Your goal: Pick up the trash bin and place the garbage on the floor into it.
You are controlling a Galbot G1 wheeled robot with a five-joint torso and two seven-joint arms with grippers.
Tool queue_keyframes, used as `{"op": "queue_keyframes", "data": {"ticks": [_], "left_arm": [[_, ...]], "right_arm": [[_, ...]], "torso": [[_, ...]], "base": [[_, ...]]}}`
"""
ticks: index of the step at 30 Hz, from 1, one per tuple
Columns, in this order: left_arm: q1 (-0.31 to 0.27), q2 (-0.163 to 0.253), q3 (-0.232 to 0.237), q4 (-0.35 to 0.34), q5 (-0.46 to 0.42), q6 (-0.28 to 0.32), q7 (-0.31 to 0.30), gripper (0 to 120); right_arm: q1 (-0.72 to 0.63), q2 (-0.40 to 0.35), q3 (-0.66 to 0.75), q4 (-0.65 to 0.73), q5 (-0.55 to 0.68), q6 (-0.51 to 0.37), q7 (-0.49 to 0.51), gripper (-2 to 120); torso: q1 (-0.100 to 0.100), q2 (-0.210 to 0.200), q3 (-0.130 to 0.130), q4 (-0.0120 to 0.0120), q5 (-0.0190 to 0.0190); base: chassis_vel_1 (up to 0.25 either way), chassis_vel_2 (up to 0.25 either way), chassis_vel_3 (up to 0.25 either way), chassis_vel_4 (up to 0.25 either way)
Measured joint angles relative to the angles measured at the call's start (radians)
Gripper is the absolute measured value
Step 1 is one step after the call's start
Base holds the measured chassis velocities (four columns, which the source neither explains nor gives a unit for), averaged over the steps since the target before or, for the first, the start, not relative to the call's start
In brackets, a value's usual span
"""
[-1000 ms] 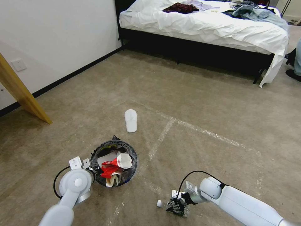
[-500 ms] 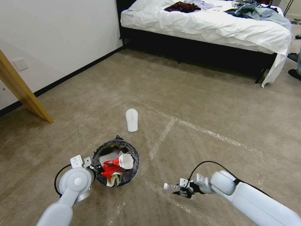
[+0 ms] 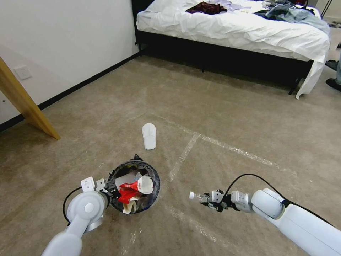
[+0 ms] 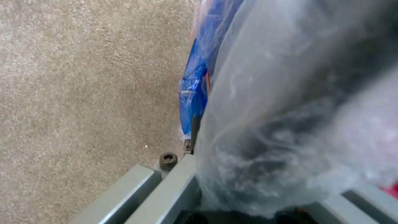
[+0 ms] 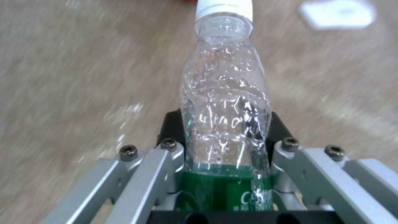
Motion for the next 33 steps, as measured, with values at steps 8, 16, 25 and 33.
{"op": "queue_keyframes", "data": {"ticks": [8, 16, 25, 33], "left_arm": [[0.015, -0.007, 0.001, -0.018, 0.006, 0.001, 0.002, 0], [0.008, 0.014, 0.013, -0.04, -0.01, 0.004, 0.003, 0], [-0.007, 0.042, 0.014, -0.052, -0.09, 0.002, -0.009, 0], [-0.033, 0.065, 0.022, -0.057, -0.159, 0.001, -0.041, 0]], "right_arm": [[0.006, 0.015, 0.041, 0.032, 0.117, 0.076, 0.033, 25], [0.026, 0.047, 0.067, 0.079, 0.193, 0.163, 0.037, 25], [0.035, 0.091, 0.069, 0.089, 0.277, 0.296, 0.039, 25], [0.054, 0.13, 0.043, 0.089, 0.339, 0.384, 0.02, 25]], "torso": [[0.0, 0.0, 0.0, 0.0, 0.0002], [0.0, 0.0, 0.0, 0.0, 0.0001], [0.0, 0.0, 0.0, -0.0002, 0.0], [0.0, 0.0, 0.0, -0.0001, 0.0001]], "base": [[0.0, 0.0, 0.0, 0.0], [0.0, 0.0, 0.0, 0.0], [0.0, 0.0, 0.0, 0.0], [0.0, 0.0, 0.0, 0.0]]}}
